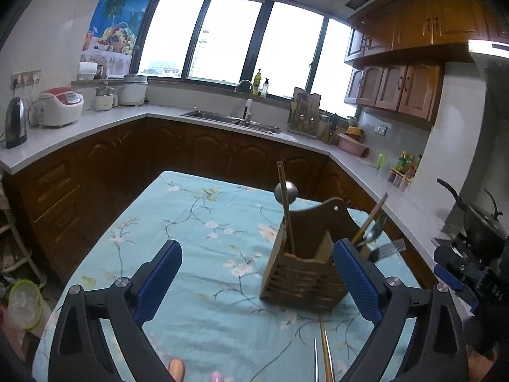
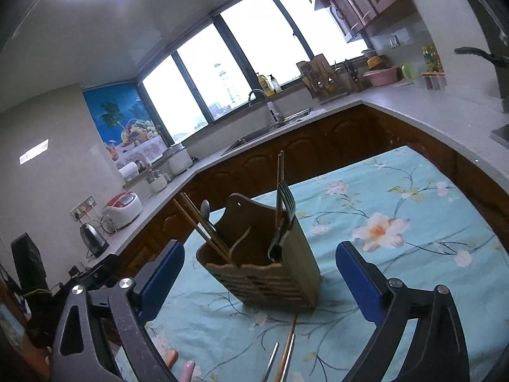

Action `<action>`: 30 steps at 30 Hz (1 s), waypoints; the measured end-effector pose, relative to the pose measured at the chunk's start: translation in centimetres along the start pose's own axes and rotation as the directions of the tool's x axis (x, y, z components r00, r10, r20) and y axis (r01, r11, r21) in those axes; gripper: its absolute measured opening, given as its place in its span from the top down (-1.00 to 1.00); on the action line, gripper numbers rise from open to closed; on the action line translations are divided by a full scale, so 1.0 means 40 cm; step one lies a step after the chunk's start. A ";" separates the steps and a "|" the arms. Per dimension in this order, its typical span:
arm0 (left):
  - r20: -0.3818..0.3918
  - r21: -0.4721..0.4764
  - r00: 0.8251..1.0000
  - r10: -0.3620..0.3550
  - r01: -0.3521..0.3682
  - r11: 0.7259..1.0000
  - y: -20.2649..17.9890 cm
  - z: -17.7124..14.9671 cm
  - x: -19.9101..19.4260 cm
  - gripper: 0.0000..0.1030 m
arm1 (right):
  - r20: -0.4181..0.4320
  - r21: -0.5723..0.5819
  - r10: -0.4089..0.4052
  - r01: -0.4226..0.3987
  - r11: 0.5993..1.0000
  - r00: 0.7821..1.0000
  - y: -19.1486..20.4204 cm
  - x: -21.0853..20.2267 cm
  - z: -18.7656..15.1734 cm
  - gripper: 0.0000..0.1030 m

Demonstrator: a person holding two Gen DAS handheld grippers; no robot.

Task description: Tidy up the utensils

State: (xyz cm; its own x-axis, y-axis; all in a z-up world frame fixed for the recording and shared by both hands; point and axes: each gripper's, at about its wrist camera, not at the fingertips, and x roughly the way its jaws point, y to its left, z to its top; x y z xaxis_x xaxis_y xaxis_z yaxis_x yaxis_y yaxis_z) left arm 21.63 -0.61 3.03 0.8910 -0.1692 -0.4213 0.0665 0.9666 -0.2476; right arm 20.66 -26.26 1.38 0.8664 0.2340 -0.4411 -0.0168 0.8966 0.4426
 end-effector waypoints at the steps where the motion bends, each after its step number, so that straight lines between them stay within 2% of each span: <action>1: -0.001 0.008 1.000 -0.002 0.002 1.000 -0.003 -0.004 -0.011 -0.89 | 0.003 -0.004 -0.007 0.007 1.000 1.000 0.002 -0.008 -0.004 -0.91; 13: 0.021 0.123 0.998 0.064 -0.066 0.990 -0.036 -0.071 -0.181 -0.98 | 0.090 -0.133 -0.078 0.089 0.987 0.993 0.079 -0.155 -0.064 -1.00; 17: 0.034 0.127 0.997 0.073 -0.077 0.989 -0.030 -0.100 -0.235 -0.98 | 0.144 -0.199 -0.108 0.135 0.971 0.984 0.111 -0.203 -0.100 -1.00; 30: 0.081 0.128 0.989 0.122 -0.132 0.983 0.004 -0.155 -0.332 -0.98 | 0.169 -0.243 -0.125 0.165 0.956 0.978 0.130 -0.274 -0.171 -1.00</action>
State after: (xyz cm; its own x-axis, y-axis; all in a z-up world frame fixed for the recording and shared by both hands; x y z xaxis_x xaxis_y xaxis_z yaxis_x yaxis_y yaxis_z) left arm 7.03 0.61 3.18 0.9257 -0.0339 -0.3767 0.0057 0.9971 -0.0758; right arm 7.68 -21.58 3.17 0.9335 0.0528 -0.3548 0.0052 0.9870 0.1607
